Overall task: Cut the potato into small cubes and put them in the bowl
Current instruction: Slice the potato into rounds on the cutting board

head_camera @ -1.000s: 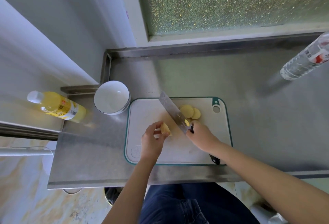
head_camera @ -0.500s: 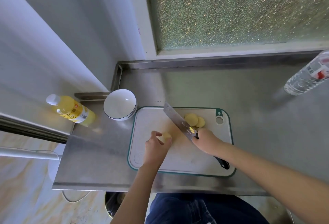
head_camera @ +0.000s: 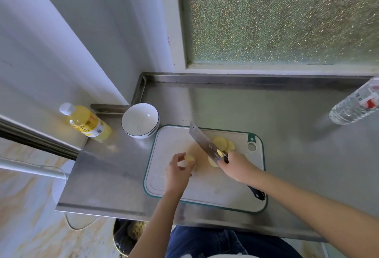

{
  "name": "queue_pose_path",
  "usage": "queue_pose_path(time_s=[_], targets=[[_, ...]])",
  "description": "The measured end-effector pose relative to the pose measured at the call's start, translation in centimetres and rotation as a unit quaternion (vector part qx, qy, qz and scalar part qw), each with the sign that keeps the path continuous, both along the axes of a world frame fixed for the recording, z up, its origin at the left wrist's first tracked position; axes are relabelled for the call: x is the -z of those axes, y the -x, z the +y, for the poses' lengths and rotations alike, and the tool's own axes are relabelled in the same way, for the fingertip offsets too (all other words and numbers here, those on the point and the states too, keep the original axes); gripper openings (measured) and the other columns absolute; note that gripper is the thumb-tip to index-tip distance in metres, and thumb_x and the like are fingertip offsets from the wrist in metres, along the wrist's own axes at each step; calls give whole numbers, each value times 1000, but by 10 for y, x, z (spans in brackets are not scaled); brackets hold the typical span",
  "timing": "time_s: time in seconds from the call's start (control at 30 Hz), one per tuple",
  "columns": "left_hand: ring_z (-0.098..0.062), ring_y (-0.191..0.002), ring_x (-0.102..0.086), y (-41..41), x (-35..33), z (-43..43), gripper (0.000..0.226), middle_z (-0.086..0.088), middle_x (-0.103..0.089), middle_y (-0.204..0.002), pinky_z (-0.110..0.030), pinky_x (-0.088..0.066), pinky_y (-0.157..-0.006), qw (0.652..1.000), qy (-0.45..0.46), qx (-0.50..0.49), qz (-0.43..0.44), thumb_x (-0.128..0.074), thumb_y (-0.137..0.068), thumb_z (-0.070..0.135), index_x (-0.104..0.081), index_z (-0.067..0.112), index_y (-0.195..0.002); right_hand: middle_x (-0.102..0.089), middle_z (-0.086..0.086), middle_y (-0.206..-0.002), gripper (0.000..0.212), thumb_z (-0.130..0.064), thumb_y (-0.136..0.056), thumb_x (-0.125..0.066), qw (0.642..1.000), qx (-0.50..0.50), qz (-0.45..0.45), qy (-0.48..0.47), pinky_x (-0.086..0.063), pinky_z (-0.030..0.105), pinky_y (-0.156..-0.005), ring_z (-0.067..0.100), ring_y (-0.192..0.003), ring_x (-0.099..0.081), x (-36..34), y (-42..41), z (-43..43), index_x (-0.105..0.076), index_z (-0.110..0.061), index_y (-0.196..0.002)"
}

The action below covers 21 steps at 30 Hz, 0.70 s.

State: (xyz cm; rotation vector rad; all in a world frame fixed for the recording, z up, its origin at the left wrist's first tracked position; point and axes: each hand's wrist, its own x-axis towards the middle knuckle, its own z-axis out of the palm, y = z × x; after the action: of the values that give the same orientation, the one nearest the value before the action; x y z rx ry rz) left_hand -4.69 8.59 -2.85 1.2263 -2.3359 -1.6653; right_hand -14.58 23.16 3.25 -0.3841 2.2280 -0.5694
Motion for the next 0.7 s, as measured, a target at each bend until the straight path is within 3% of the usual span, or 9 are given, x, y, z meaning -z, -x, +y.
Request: queue_pose_path(time_s=[0.07, 0.1, 0.23, 0.43, 0.57, 0.7], targets=[[-19, -75, -66, 3, 2, 3, 35, 0, -59, -108, -33, -56, -73, 1000, -17, -15, -1, -69, -82, 21, -56, 16, -114, -50, 0, -73, 22, -32, -96, -42, 1000, -3, 12, 6, -35, 26, -57, 20, -68, -48, -3, -1, 1, -47, -13, -86], [-20, -76, -66, 4, 2, 5, 33, 0, -60, -107, -38, -56, -78, 1000, -23, -15, 0, -71, -81, 21, -56, 18, -110, -49, 0, -73, 25, -34, -96, -42, 1000, -4, 17, 14, -34, 27, -59, 20, -69, -48, -3, -2, 2, -44, -15, -81], [-23, -80, -66, 10, 6, 14, 30, 5, -62, -100, -45, -55, -82, 999, -28, -34, 3, -75, -76, 23, -56, 24, -100, -42, -7, -66, 34, -32, -96, -43, 998, -38, 29, 35, -27, 19, -48, 11, -59, -43, -3, -10, 6, -29, -25, -66], [-23, -78, -66, 11, 7, 14, 29, 5, -64, -96, -43, -55, -80, 999, -14, -48, 0, -77, -74, 22, -57, 23, -95, -38, -8, -64, 36, -24, -97, -41, 998, -50, 38, 32, -24, 30, -51, 22, -67, -42, -1, -19, 8, -24, -26, -65], [-23, -76, -66, 13, 8, 16, 30, 3, -64, -95, -38, -54, -80, 999, -2, -53, -5, -78, -73, 21, -61, 18, -98, -39, -7, -63, 36, -24, -98, -40, 997, -56, 34, 29, -26, 17, -43, 6, -53, -38, -2, -19, 11, -23, -26, -66], [-20, -71, -65, 13, 5, 20, 35, 4, -62, -95, -34, -53, -78, 998, 12, -60, -7, -77, -74, 20, -63, 11, -104, -37, -4, -61, 38, -22, -98, -38, 998, -56, 37, 17, -26, 25, -46, 9, -51, -36, -4, -21, 8, -20, -26, -65]])
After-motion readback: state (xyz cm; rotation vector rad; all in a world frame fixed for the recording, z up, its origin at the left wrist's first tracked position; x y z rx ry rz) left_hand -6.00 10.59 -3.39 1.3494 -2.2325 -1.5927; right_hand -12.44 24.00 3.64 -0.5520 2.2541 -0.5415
